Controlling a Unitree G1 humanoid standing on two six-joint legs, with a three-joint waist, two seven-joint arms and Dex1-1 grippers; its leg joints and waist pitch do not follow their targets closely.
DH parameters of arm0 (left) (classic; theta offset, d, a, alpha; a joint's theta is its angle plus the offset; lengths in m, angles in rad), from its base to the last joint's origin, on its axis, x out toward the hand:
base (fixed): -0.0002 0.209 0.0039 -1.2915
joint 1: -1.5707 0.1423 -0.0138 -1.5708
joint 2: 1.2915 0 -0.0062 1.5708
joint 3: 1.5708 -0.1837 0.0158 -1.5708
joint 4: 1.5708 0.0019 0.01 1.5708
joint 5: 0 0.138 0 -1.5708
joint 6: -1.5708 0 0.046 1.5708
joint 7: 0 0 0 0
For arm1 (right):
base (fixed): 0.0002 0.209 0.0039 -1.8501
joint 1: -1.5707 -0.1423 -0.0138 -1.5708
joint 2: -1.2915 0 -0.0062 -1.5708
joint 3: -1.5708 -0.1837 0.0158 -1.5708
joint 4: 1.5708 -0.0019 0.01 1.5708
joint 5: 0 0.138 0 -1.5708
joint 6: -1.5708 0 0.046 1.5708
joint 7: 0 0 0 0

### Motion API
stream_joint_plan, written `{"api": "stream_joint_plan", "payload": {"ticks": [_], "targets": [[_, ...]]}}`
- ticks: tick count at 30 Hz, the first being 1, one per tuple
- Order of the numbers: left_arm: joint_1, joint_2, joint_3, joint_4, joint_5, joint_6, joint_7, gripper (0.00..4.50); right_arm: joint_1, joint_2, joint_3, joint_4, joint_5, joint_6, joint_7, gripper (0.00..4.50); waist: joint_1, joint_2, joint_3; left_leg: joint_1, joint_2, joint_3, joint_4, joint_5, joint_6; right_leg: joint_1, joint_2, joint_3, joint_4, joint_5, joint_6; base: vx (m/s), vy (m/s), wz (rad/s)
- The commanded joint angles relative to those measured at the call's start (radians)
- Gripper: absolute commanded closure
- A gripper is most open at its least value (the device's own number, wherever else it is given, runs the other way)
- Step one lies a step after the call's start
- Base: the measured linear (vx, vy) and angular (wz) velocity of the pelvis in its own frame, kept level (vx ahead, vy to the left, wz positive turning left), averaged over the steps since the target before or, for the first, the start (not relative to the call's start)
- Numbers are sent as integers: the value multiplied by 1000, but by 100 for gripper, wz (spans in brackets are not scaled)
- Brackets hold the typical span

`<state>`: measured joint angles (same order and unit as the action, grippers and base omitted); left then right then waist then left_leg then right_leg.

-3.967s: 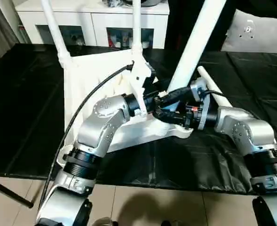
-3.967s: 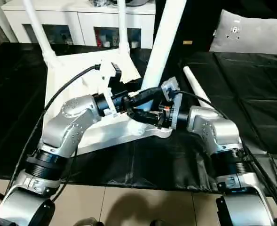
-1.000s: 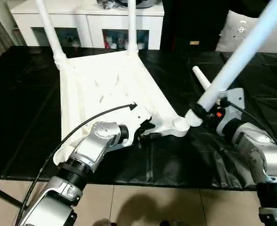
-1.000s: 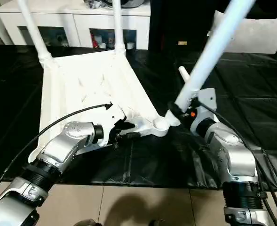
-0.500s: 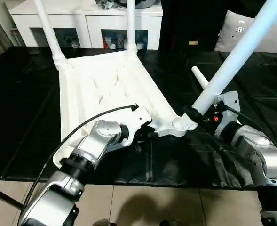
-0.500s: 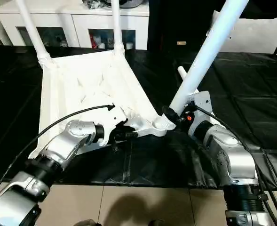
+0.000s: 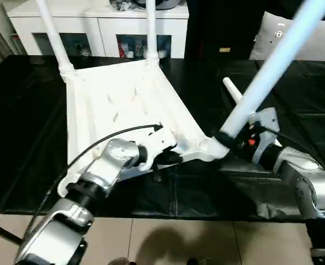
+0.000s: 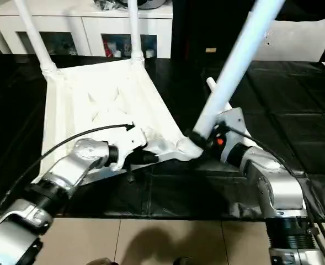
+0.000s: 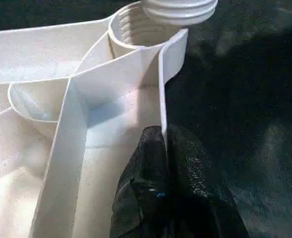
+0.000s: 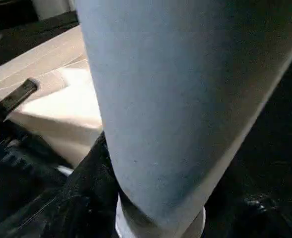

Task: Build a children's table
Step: Insert table leg to table base

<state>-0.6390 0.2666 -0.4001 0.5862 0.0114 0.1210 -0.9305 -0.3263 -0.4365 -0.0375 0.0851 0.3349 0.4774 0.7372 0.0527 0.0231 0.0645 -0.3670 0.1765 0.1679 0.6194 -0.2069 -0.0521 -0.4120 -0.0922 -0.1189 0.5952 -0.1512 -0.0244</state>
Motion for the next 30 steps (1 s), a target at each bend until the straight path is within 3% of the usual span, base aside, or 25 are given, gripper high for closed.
{"api": "stream_joint_plan", "payload": {"ticks": [1, 8, 9, 21, 30], "targets": [[22, 18, -20, -9, 9, -23, -48, 450, -18, -11, 12, -13, 17, 16, 34, 261, 6, -19, -82, -2, 44, -12, -68, -108, 87, 70, -66, 54, -80, -332, -145, 0, 0, 0], [52, 38, -27, -73, -13, -22, -111, 450, -54, -53, 64, -3, 38, 60, 156, 261, 16, -13, -80, 6, 49, -12, -71, -135, 71, 65, -68, 57, -82, -353, -153, 0, 0, 0], [51, 40, -28, -72, -11, -26, -113, 450, -57, -59, 73, -3, 38, 70, 171, 261, 20, -19, -81, 4, 49, -12, -71, -127, 72, 67, -69, 57, -78, -346, -157, 0, 0, 0], [51, 63, -50, -88, 32, -70, -144, 450, -124, -80, 145, 96, -18, 74, 224, 261, 30, -17, -82, 3, 50, -13, -71, -116, 59, 66, -70, 57, -75, -343, -154, 0, 0, 0], [58, 81, -64, -105, 41, -86, -167, 450, -152, -93, 199, 168, -54, 64, 261, 261, 32, -23, -82, 6, 53, -14, -75, -138, 46, 66, -71, 58, -76, -343, -151, 0, 0, 0]]}}
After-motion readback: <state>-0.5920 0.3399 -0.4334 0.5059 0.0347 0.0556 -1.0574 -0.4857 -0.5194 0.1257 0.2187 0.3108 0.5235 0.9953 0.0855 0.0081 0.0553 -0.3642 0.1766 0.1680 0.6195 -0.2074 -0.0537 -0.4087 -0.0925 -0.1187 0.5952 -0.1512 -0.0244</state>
